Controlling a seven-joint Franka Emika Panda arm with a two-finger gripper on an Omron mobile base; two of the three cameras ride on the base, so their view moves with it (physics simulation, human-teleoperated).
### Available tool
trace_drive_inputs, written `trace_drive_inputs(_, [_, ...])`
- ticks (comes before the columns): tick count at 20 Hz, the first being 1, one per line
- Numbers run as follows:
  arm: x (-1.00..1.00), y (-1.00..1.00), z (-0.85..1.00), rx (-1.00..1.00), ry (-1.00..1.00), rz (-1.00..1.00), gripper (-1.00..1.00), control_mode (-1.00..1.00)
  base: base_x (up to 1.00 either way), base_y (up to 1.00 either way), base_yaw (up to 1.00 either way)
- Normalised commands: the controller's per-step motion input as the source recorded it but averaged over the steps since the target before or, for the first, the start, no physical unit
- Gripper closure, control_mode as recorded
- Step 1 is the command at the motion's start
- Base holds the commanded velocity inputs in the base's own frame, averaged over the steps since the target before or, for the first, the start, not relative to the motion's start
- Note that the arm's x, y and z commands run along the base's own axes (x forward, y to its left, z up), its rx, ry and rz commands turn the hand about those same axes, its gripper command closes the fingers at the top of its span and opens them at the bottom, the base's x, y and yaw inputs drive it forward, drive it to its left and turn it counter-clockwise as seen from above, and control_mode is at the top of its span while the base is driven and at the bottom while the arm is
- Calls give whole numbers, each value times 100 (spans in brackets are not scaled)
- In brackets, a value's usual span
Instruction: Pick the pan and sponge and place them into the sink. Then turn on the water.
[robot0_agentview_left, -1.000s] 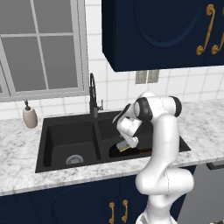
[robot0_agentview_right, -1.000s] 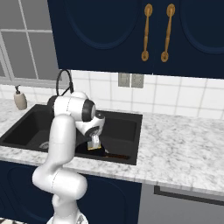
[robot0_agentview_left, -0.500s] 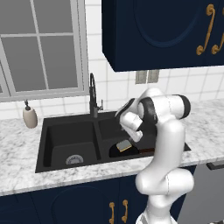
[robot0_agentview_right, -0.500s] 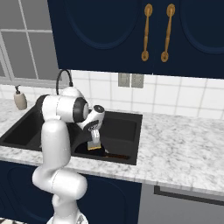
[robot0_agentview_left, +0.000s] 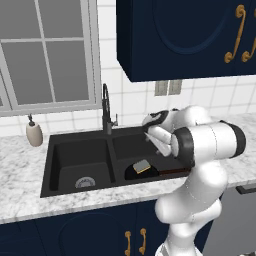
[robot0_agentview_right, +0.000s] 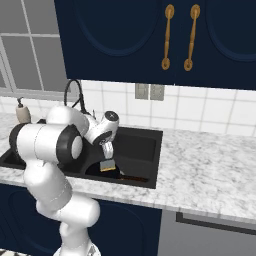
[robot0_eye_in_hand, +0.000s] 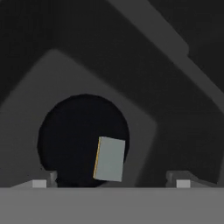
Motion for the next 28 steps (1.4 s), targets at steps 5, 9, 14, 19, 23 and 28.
trace_drive_inputs(5, [-42,-16,100,0,-4,0,-100,-100,0,0,0])
trace_drive_inputs(9, [-33,-9,100,0,-4,0,-100,-100,0,0,0])
trace_drive_inputs(14, [-36,0,81,0,-1,-8,-100,-100,0,0,0])
trace_drive_inputs(19, [-39,0,45,5,0,-27,-100,-100,0,0,0])
trace_drive_inputs(23, [-26,0,28,16,0,-39,-100,-100,0,0,0])
trace_drive_inputs(28, [-27,0,15,25,-1,-31,-100,-100,0,0,0])
